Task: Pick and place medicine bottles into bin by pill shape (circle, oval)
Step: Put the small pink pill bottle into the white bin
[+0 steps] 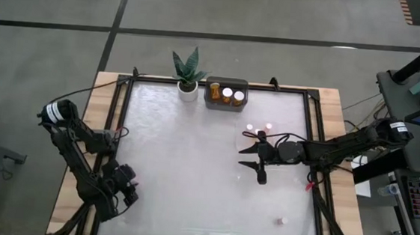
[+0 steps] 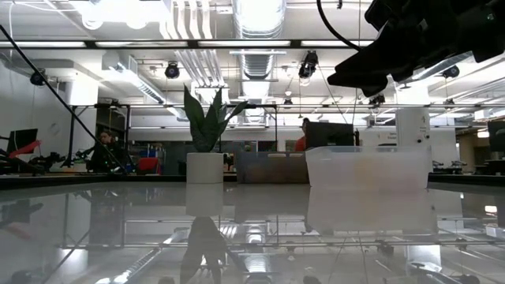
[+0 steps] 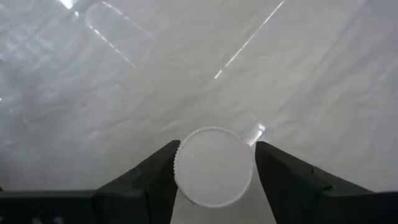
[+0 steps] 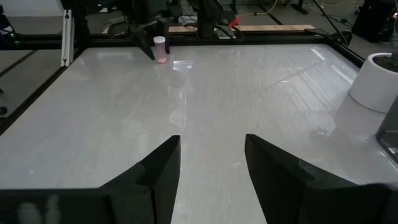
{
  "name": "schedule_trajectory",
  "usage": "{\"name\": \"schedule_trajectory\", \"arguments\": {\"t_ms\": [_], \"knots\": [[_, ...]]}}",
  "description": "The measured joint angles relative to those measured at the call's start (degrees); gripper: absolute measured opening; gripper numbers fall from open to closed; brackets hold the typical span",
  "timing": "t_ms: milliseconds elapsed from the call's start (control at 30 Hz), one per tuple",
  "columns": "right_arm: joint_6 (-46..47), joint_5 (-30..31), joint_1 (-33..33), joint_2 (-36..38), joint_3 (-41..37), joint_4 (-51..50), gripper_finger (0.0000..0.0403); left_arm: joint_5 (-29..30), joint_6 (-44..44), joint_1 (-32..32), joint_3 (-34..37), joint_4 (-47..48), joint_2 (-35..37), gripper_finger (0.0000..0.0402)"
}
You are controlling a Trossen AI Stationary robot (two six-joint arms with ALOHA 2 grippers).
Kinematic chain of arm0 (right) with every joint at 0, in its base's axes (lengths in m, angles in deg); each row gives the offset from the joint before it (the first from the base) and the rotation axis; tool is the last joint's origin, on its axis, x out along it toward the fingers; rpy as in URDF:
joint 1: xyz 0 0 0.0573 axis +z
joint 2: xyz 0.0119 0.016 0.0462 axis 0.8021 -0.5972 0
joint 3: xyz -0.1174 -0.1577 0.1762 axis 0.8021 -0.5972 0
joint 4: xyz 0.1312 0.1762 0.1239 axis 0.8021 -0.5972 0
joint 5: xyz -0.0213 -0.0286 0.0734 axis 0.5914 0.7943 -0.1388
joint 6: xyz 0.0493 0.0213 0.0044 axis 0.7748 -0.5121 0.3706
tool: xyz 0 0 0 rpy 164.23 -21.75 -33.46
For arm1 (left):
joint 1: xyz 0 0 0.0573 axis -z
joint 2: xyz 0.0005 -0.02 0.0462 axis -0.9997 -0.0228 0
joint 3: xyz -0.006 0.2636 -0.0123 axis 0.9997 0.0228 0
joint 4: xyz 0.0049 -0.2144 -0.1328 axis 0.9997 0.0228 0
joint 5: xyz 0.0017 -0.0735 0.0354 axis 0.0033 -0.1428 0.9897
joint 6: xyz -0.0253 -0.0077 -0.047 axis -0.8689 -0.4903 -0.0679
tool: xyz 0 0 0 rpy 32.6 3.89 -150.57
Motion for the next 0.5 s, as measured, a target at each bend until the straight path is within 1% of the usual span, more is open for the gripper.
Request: {"name": "schedule_trajectory", "arguments": {"t_ms": [133,400,500], "knots": [[0.0,0.0,0.0,0.0,0.0,0.0,0.0171,0.4,0.0,0.0,0.0,0.0,0.0,0.0176],[0.0,0.0,0.0,0.0,0.0,0.0,0.0171,0.3,0.0,0.0,0.0,0.0,0.0,0.0095],[0.0,0.0,0.0,0.0,0.0,0.0,0.0171,0.4,0.0,0.0,0.0,0.0,0.0,0.0076]]}}
